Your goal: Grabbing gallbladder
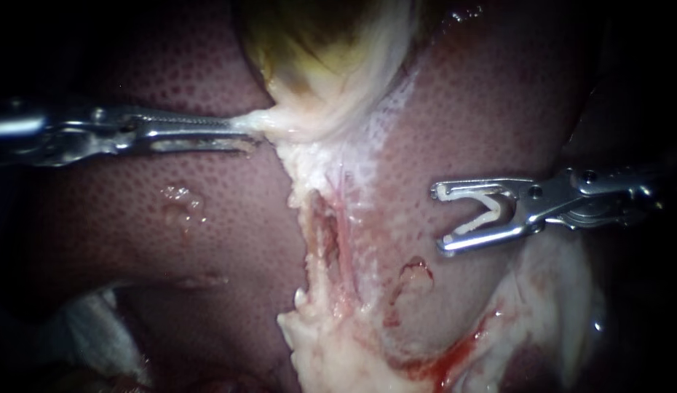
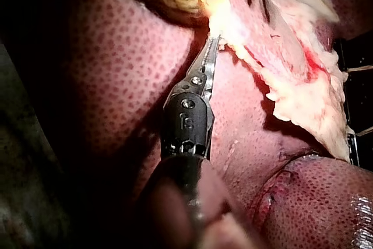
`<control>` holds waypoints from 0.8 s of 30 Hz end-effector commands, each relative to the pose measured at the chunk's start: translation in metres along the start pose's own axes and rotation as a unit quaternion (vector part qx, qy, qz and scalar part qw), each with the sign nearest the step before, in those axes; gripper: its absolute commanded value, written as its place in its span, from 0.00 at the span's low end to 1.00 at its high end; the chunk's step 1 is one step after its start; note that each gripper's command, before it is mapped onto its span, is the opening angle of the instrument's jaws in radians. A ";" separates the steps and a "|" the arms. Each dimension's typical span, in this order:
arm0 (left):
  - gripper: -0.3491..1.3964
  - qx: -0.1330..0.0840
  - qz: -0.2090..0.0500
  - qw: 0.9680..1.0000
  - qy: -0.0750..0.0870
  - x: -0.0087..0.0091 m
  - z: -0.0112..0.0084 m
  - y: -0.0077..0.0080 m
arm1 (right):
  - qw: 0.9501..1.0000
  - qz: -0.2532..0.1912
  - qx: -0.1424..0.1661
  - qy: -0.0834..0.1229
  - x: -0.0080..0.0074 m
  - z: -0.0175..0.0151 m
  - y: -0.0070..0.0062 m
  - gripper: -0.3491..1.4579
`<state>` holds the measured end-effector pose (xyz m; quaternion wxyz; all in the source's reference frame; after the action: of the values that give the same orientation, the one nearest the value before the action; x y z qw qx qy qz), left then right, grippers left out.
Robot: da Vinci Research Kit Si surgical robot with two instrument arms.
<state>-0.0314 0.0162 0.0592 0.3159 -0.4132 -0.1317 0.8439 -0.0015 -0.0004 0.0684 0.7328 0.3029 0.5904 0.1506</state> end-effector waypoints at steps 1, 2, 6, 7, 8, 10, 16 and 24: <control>0.00 0.002 -0.002 1.000 0.002 0.0003 -0.0003 -0.0002 | 1.000 0.000 0.000 0.000 0.0000 0.0000 0.0000 0.47; 0.00 0.001 -0.004 1.000 0.003 0.0006 -0.0005 -0.0004 | 1.000 0.000 0.000 0.000 0.0000 0.0000 0.0000 0.47; 0.00 0.004 -0.010 1.000 0.007 0.0012 -0.0010 -0.0009 | 1.000 0.000 0.000 0.000 0.0000 0.0000 0.0000 0.47; 0.00 0.004 -0.007 1.000 0.007 0.0012 -0.0011 -0.0009 | 1.000 0.000 0.000 0.000 0.0000 0.0000 0.0000 0.47; 0.00 0.004 -0.008 1.000 0.007 0.0012 -0.0011 -0.0010 | 1.000 0.000 0.000 0.000 0.0000 0.0000 0.0000 0.47; 0.00 0.005 -0.008 1.000 0.007 0.0010 -0.0011 -0.0012 | 1.000 0.000 0.000 0.000 0.0000 0.0000 0.0000 0.47; 0.00 0.005 -0.008 1.000 0.007 0.0009 -0.0013 -0.0014 | 1.000 0.000 0.000 0.000 0.0000 0.0000 0.0001 0.47; 0.00 0.006 -0.008 1.000 0.007 0.0007 -0.0012 -0.0013 | 1.000 0.000 0.000 0.000 0.0000 0.0000 0.0000 0.47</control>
<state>-0.0303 0.0176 0.0587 0.3260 -0.4157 -0.1280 0.8393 -0.0014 -0.0004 0.0685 0.7329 0.3027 0.5903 0.1509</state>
